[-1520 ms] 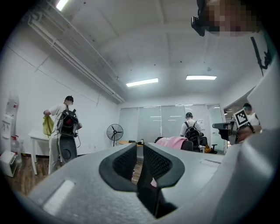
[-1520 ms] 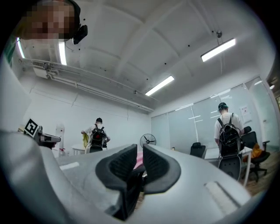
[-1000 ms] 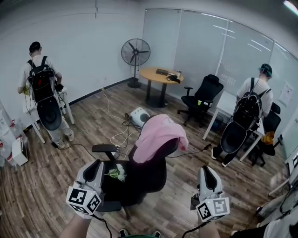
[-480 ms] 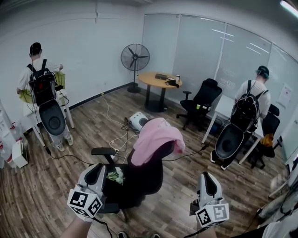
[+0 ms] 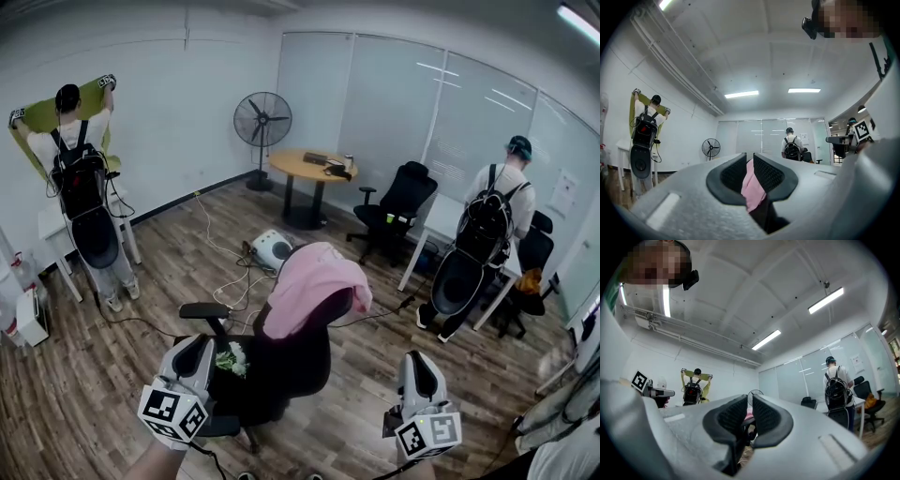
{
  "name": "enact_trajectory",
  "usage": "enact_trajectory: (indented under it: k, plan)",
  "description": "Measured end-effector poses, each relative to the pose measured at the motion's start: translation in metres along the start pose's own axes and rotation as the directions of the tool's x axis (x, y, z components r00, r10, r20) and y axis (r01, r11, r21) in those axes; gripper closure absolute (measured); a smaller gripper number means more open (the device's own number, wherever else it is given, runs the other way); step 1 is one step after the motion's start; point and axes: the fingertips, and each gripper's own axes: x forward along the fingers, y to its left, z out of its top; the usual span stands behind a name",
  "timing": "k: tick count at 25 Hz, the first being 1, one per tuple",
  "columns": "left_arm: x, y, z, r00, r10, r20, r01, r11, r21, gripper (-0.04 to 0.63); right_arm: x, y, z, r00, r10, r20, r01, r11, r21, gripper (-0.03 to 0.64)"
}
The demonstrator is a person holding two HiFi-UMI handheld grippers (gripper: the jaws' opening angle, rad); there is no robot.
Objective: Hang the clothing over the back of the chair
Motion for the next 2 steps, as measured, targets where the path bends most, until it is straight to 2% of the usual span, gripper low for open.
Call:
enact_trajectory:
  k: [2]
  plan:
    - [-0.0009,0.0101,-0.0006,1.0,-0.006,-0.001,0.006,1.0,-0.001,0.54,0.0035,0.0076,-0.0022,1.0,-0.009,-0.003,0.009,1.0,-0.003,0.579]
